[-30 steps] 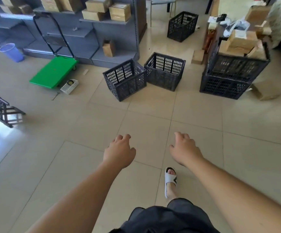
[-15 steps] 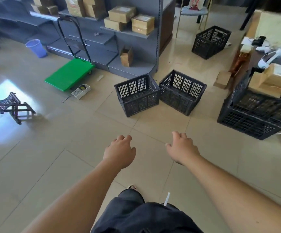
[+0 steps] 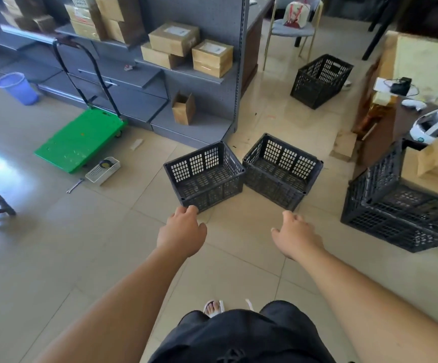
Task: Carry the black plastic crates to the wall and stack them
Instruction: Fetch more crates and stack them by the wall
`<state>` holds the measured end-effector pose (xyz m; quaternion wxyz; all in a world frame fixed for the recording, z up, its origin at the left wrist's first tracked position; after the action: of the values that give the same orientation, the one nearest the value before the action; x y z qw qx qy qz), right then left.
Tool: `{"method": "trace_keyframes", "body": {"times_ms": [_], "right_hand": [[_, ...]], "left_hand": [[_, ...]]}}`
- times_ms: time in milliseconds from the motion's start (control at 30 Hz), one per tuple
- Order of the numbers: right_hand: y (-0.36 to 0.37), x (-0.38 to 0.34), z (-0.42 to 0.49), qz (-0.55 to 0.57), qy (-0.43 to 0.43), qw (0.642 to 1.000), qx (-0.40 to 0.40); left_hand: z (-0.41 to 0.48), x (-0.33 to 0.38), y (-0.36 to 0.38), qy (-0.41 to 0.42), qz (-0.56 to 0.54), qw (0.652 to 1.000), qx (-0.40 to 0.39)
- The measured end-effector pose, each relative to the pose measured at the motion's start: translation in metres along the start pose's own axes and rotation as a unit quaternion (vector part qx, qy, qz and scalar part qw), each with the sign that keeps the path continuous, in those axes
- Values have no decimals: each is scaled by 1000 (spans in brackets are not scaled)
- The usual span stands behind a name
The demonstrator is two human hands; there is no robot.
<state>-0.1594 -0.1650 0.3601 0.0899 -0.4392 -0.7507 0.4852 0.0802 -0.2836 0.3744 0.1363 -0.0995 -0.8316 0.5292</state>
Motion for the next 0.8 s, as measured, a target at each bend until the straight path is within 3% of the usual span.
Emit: {"method": "trace_keyframes", "body": {"times_ms": [333, 800], "right_hand": [[-46, -62, 178, -9, 1, 1000, -20], [-91, -176, 411, -101, -90, 984, -118]], "left_hand": [[173, 21, -44, -23, 23, 999, -22], [343, 39, -62, -150, -8, 985, -89]]}}
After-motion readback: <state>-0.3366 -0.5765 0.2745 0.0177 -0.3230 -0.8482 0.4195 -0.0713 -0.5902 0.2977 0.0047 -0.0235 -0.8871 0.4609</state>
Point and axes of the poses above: each hand's wrist, its own z-axis towards the middle knuckle, its own y-axis out of the palm, x = y × z, the point moved 6 cm from there along z, towards the middle knuckle, and after that the axes turned 10 degrees about z, right-handed, at the moved point
